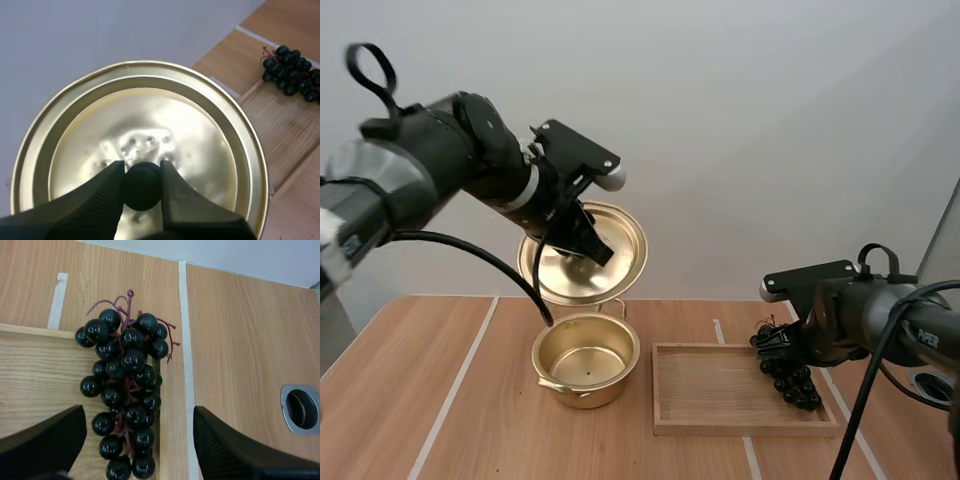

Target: Open the lid, put the grape in the pot, and close it

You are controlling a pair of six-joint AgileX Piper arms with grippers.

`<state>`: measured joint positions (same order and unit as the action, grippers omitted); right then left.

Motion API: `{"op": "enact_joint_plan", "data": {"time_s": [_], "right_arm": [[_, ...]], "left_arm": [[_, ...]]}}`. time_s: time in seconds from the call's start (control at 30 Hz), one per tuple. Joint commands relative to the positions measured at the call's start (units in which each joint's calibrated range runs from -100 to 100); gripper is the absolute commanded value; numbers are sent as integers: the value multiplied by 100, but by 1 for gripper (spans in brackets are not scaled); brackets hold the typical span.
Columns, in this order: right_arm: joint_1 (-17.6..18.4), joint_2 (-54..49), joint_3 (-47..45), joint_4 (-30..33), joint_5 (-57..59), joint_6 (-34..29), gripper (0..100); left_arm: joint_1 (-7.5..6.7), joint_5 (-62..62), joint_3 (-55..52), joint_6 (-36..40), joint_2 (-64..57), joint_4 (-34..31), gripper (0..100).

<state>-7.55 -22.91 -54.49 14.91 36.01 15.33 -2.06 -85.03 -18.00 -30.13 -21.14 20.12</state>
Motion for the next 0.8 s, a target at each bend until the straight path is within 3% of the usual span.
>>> {"op": "enact_joint_plan", "data": {"time_s": [0.0, 0.33, 0.4, 0.43, 0.47, 0.5, 0.77], "right_arm": [[-20, 441, 32, -22, -753, 68, 100], [-20, 1678, 425, -65, -1026, 331, 100], [-20, 1741, 434, -146, -1133, 394, 83], [-20, 1769, 434, -204, -1219, 394, 52], [-20, 1781, 434, -254, -1245, 385, 36], [-20, 1793, 434, -269, -1285, 370, 0], [-20, 1420, 496, -440, -984, 368, 0]], "left_arm": [[-20, -604, 470, 63, -742, 106, 0], [-20, -641, 644, 163, -1779, 189, 0], [-20, -641, 644, 163, -1867, 189, 0], [-20, -641, 644, 163, -1945, 189, 0], [-20, -659, 644, 163, -1990, 189, 0], [-20, -677, 644, 163, -2057, 189, 0], [-20, -695, 861, 163, -2605, 189, 0]]}}
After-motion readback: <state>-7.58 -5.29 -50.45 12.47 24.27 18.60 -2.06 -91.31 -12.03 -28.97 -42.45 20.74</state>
